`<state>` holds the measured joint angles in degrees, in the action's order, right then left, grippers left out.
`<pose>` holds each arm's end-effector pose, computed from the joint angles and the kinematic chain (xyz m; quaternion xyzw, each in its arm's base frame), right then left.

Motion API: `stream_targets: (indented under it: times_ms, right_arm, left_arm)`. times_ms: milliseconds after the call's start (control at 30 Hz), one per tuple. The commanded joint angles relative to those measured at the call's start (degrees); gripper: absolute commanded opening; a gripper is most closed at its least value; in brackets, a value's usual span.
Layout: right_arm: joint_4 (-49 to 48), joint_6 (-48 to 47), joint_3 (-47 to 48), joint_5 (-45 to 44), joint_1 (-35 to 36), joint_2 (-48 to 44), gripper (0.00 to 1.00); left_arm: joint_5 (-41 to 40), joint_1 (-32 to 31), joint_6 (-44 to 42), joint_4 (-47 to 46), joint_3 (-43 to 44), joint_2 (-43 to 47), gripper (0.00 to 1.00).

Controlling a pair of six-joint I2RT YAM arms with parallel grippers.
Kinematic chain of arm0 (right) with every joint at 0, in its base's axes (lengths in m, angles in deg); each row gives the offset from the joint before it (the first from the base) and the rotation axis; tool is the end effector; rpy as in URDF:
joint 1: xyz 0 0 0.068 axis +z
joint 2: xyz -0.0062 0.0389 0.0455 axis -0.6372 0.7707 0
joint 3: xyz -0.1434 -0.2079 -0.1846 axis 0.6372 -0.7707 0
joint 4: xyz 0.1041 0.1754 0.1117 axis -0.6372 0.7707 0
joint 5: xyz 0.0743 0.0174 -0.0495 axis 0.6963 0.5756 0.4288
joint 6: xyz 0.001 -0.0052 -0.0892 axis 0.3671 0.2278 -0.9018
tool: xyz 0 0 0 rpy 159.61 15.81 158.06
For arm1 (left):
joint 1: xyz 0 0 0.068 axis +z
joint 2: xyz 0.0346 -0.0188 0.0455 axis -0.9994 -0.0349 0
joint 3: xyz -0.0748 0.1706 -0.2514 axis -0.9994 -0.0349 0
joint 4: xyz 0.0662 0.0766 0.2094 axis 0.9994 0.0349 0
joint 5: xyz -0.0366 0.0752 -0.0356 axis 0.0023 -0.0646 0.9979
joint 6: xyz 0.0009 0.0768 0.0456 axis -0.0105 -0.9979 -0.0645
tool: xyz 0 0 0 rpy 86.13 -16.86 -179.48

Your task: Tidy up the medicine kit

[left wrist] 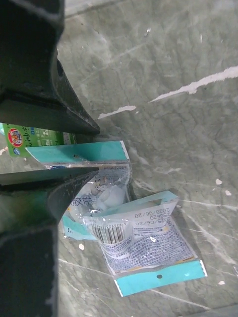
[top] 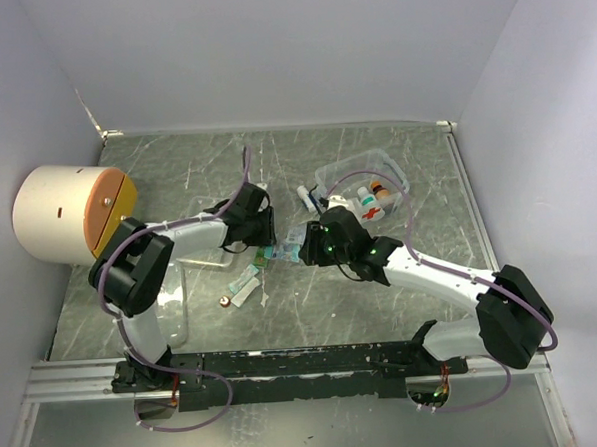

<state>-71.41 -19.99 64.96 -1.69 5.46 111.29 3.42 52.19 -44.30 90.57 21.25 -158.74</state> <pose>0.1942 0.1846 0.2476 -0.0375 0.9031 0.2523 0.3454 0.3086 -0.2241 0.1857 0.0587 0.9430 -0.1811 0.2729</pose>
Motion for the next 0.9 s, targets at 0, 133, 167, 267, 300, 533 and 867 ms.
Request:
stream_targets:
  times_ms: [0, 133, 167, 267, 300, 533, 867]
  right_arm:
    - [-1.1, 0.7, -0.6, -0.3, 0.2, -1.3, 0.4]
    - [-0.7, 0.5, -0.4, -0.9, 0.2, -1.5, 0.4]
    - [-0.6, 0.4, -0.3, -0.9, 0.2, -1.6, 0.4]
    - [0.1, -0.1, 0.3, -1.4, 0.2, -1.8, 0.39]
    - [0.4, -0.7, 0.6, -1.5, 0.1, -2.0, 0.39]
    - [0.3, -12.3, 4.1, 3.5, 0.1, -5.2, 0.41]
    - [-8.2, -29.5, 8.5, 22.1, -3.9, -9.8, 0.85]
  left_arm:
    - [9.5, 0.7, -1.6, -4.1, 1.1, -1.1, 0.42]
    - [11.9, 1.4, -1.7, -5.4, 0.5, -0.7, 0.29]
    - [12.4, 1.7, -2.1, -5.5, 0.4, -0.4, 0.22]
    - [13.1, 2.1, -4.2, -5.0, 0.3, 2.3, 0.07]
    - [13.2, 2.1, -5.1, -4.6, 0.2, 3.7, 0.07]
    - [12.7, 2.1, -9.6, 5.6, 0.3, 16.9, 0.07]
    - [19.7, 1.8, -25.5, 25.7, 8.7, 32.5, 0.07]
